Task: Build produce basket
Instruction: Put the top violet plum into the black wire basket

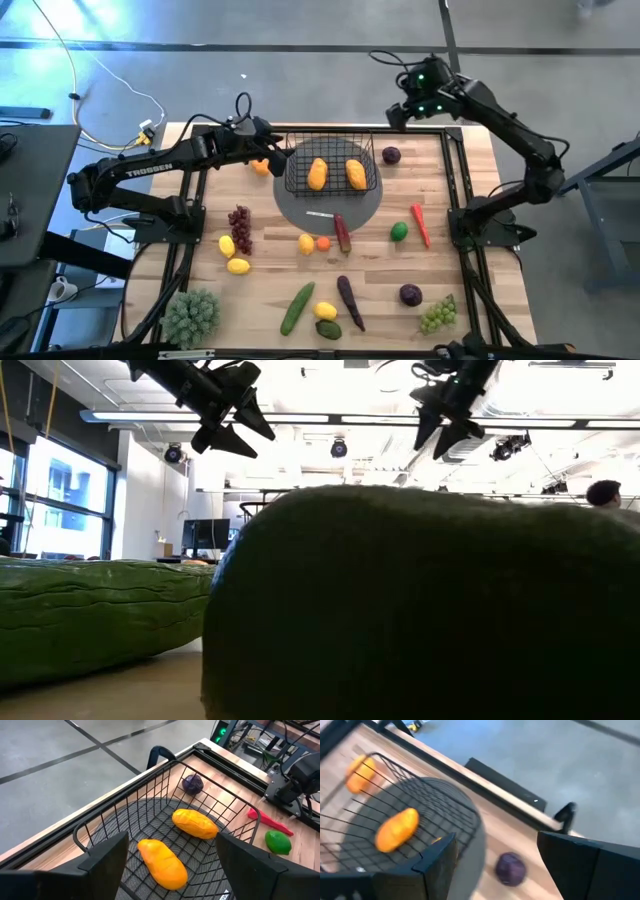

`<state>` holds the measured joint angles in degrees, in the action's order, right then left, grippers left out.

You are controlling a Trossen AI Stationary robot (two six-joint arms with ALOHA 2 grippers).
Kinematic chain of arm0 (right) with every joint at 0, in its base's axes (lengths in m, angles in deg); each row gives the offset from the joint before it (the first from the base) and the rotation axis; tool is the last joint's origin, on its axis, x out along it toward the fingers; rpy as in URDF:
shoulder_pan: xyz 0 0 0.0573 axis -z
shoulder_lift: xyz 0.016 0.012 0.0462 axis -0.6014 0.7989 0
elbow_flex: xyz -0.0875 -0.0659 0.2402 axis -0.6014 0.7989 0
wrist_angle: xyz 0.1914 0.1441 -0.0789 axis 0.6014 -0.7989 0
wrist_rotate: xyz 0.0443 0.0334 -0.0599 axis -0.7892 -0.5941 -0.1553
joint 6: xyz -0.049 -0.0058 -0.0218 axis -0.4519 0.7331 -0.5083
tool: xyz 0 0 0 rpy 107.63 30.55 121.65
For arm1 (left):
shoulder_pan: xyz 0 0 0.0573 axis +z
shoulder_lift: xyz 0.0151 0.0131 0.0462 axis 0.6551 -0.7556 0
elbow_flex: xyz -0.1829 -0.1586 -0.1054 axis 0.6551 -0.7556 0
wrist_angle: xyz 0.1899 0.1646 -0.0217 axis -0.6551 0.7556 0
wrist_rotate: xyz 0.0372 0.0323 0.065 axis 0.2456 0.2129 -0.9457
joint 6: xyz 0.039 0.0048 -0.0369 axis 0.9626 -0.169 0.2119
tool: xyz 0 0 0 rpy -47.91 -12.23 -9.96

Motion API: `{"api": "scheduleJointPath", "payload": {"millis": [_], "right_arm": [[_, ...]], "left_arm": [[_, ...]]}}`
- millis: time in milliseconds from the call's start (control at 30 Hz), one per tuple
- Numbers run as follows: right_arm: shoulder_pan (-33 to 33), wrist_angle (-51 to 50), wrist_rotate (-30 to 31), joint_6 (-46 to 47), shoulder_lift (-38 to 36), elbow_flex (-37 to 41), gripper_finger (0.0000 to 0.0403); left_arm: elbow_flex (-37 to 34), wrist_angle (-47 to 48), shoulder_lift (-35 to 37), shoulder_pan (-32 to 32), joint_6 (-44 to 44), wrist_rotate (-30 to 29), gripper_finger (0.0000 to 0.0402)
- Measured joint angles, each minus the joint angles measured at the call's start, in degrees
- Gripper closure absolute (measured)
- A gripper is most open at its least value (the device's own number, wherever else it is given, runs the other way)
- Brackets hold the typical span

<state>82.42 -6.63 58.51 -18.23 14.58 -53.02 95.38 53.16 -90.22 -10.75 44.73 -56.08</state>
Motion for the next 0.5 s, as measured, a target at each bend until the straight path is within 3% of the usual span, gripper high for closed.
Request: {"api": "scheduleJointPath", "payload": {"millis": [167, 500], "right_arm": [[3.4, -1.1, -0.2, -8.4, -0.2, 0.0, 0.0146], [4.8, -0.9, 3.2, -15.2, -0.2, 0.0, 0.0146]], "left_arm": [[0.0, 0.0, 0.0, 0.1, 0.0, -0.7, 0.0112], [0.0, -0.1, 0.0, 0.1, 0.0, -3.4, 0.0112]]}}
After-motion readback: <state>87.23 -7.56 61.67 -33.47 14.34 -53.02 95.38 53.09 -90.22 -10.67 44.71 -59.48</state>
